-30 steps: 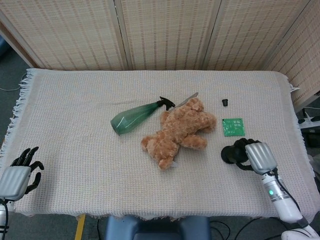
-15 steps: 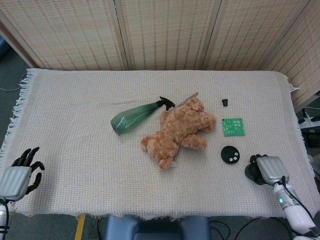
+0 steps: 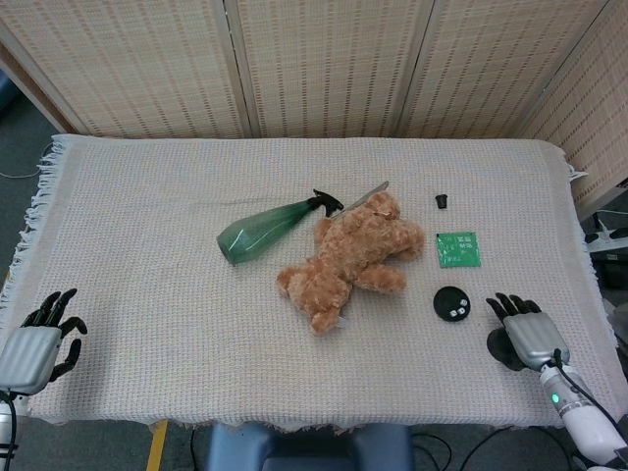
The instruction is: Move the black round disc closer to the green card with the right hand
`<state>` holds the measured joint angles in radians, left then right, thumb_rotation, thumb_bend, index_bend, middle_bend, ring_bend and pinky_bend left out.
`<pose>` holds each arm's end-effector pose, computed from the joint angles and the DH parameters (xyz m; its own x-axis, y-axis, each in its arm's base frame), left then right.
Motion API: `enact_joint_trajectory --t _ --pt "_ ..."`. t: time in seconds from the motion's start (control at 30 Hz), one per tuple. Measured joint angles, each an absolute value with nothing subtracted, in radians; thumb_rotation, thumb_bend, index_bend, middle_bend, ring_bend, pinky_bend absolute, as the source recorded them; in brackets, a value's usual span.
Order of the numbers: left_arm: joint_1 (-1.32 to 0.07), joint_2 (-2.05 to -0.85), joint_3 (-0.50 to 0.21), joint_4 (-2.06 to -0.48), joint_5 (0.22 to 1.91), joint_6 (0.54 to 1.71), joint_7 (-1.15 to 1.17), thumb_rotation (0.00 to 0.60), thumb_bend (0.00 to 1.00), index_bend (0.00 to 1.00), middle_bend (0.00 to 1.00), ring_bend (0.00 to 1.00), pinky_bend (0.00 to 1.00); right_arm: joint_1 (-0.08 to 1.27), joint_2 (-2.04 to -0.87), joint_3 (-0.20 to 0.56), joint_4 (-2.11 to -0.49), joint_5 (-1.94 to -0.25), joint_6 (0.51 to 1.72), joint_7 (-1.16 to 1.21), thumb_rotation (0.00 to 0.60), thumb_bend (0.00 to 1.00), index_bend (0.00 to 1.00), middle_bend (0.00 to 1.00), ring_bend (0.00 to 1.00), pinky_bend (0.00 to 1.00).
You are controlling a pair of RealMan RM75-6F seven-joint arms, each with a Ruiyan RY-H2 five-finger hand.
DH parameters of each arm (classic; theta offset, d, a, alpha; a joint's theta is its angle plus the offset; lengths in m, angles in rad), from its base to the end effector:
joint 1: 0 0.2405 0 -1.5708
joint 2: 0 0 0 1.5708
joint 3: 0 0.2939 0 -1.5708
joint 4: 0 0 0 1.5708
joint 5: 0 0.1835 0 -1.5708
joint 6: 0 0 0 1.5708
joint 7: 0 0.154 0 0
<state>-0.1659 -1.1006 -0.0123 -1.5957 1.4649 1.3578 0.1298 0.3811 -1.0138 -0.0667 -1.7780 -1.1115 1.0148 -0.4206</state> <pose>-0.3384 0.2111 0.1872 0.5424 0.1223 0.8311 0.8399 -0.0607 -0.5393 -0.3331 -0.2400 0.1609 0.6057 -0.4728 0.6400 -0.7545 -0.0858 0.6506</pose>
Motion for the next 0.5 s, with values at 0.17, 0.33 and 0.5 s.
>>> enact_joint_trajectory --t 0.17,0.33,0.5 --pt "-0.167 -1.1 -0.014 -1.593 1.462 1.356 0.122 0.6 0.53 0.48 0.06 0.05 0.25 0.308 -1.012 -0.057 -1.783 -1.237 1.193 -0.328 0.6 0.12 0.01 0.0 0.0 0.11" --pt "-0.163 -1.102 -0.015 -1.592 1.464 1.366 0.124 0.6 0.53 0.48 0.06 0.05 0.25 0.216 -1.064 -0.025 -1.725 -1.329 1.453 -0.279 0.6 0.12 0.01 0.0 0.0 0.11" --pt "-0.163 -1.105 -0.017 -1.591 1.463 1.369 0.129 0.6 0.53 0.48 0.06 0.05 0.25 0.123 -1.154 0.035 -1.628 -1.39 1.65 -0.246 0.6 0.12 0.01 0.0 0.0 0.11"
